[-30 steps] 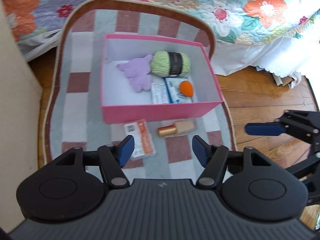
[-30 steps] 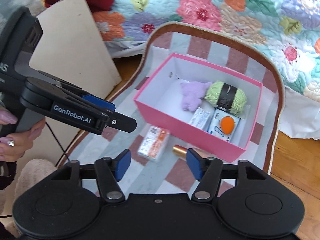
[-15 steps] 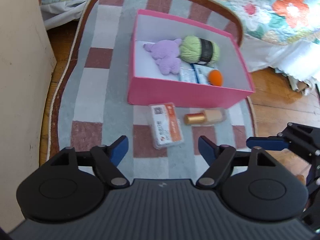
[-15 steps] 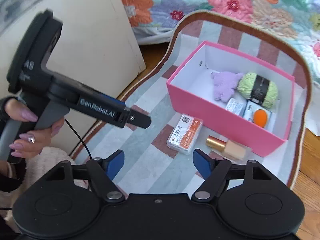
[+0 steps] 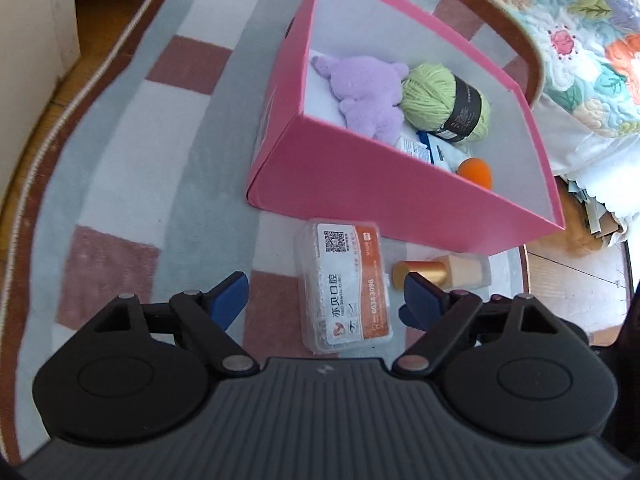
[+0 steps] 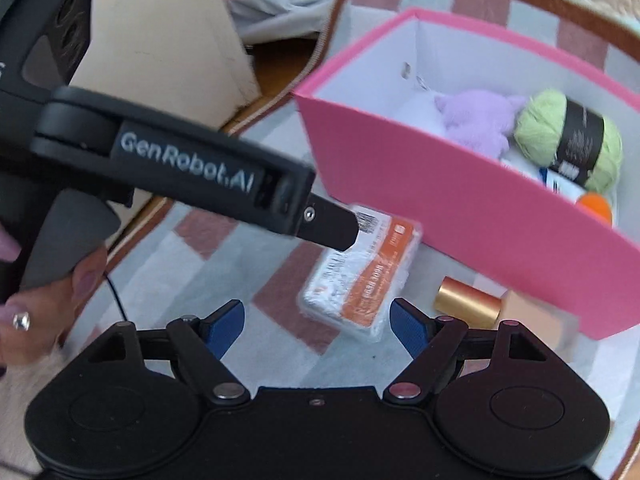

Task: Organize objects
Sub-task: 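Move the left tool to the clear pack with orange label, then close the left tool fingers on the clear plastic pack, then lift the plastic pack and lower it into the pink box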

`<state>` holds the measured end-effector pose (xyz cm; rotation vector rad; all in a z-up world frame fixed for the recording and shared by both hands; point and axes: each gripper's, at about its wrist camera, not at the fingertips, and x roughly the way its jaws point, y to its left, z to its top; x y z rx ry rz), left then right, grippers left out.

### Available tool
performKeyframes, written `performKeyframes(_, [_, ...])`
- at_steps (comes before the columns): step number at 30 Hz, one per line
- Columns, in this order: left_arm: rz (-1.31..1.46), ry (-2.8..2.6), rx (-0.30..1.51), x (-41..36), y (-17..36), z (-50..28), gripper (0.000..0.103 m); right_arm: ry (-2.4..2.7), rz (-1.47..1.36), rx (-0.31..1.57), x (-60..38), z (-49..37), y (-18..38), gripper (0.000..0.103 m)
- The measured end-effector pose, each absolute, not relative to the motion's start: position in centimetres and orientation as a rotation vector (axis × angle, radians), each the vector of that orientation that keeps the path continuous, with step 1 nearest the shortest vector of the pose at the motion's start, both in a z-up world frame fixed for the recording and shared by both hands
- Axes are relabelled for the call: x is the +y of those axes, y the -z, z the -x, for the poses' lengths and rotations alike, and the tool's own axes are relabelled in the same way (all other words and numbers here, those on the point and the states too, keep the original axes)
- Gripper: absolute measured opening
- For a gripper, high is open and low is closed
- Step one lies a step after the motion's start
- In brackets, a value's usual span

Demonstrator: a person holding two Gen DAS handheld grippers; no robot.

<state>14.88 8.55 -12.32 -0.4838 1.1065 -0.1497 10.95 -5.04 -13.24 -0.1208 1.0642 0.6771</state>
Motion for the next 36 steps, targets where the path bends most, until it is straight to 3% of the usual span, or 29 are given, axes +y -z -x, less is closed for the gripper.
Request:
performKeyframes(5, [0.494, 0.163, 1.101, 8.4, 13.9, -15.1, 0.078, -0.631, 0.095, 1.063, -5.1, -11.1, 15.1, 0.083])
performKeyframes(9, [0.499, 0.175, 1.106, 8.0, 14.7, -15.2, 0.036, -0.599, 0.096, 1.017, -5.2, -10.6, 16.0, 0.083])
performKeyframes(12, [0.51, 0.19, 1.084, 7.8, 14.7, -14.7, 0.028, -0.598, 0.054, 1.044, -5.5, -11.0, 16.6, 0.083])
performKeyframes(20, [0.562, 0.216, 1.118, 7.8, 14.9, -13.7, 0.028, -0.595, 0.058, 1.126, -4.8, -9.8, 15.8, 0.085])
performKeyframes(33, [0.48, 0.18, 1.107, 6.2, 14.3, -12.4, 0.03, -0.554, 0.065, 1.104, -5.2, -10.0, 15.8, 0.085])
performKeyframes(36, [0.487, 0.178, 1.111, 6.2, 14.5, -12.4, 0.036, -0.517, 0.063, 1.098, -5.3, -10.3, 15.8, 0.085])
